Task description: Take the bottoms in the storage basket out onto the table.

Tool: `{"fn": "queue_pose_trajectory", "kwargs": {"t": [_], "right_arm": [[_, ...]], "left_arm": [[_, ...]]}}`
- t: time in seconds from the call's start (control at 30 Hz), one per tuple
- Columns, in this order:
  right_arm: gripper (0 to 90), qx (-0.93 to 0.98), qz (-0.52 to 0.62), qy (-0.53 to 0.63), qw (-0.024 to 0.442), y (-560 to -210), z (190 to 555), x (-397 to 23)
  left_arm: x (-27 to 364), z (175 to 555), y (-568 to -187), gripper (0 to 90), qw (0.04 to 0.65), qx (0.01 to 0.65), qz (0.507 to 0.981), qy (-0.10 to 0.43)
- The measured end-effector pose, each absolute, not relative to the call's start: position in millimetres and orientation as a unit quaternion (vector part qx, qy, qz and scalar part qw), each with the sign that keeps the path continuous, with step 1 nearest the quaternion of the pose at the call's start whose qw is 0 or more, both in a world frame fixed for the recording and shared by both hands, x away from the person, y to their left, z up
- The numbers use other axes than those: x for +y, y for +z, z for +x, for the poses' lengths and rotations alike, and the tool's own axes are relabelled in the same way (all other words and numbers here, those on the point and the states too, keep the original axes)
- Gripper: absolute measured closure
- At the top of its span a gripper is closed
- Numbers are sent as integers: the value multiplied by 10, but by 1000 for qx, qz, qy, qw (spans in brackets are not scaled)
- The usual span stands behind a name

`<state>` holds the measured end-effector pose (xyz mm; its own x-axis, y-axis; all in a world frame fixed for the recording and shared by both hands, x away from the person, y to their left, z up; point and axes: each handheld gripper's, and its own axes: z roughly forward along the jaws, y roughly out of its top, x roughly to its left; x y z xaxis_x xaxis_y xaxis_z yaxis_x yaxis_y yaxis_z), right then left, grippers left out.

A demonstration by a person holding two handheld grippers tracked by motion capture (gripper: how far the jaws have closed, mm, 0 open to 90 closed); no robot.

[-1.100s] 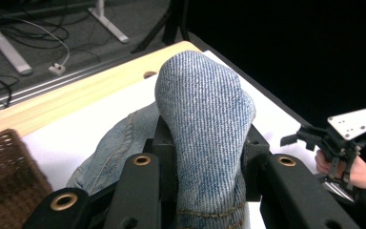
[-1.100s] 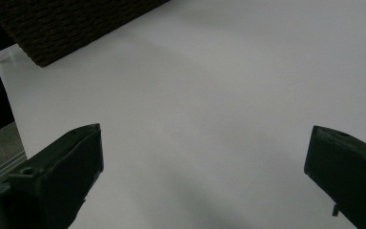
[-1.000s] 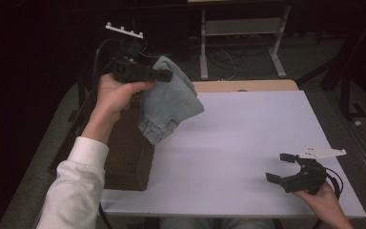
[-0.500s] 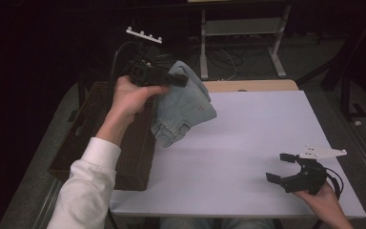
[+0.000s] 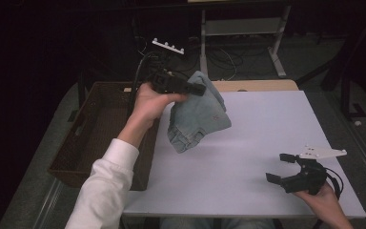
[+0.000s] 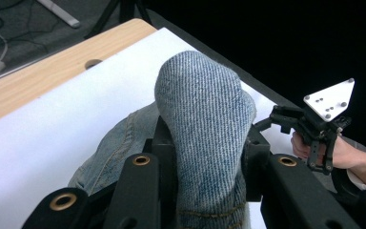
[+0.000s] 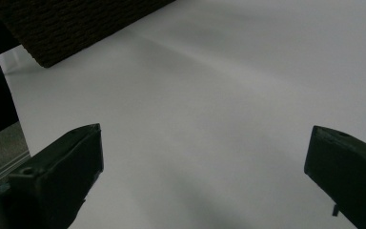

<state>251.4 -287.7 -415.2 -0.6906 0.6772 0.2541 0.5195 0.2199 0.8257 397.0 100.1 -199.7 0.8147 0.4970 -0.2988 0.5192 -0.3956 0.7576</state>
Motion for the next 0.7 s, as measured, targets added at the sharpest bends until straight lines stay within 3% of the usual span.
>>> {"fn": "queue_pose_trajectory", "kwargs": {"t": [0.7], "right_arm": [[0, 778, 382, 492, 79, -4154, 2515, -2873]], "left_arm": [[637, 4104, -2352, 671, 448, 291, 844, -41]]}}
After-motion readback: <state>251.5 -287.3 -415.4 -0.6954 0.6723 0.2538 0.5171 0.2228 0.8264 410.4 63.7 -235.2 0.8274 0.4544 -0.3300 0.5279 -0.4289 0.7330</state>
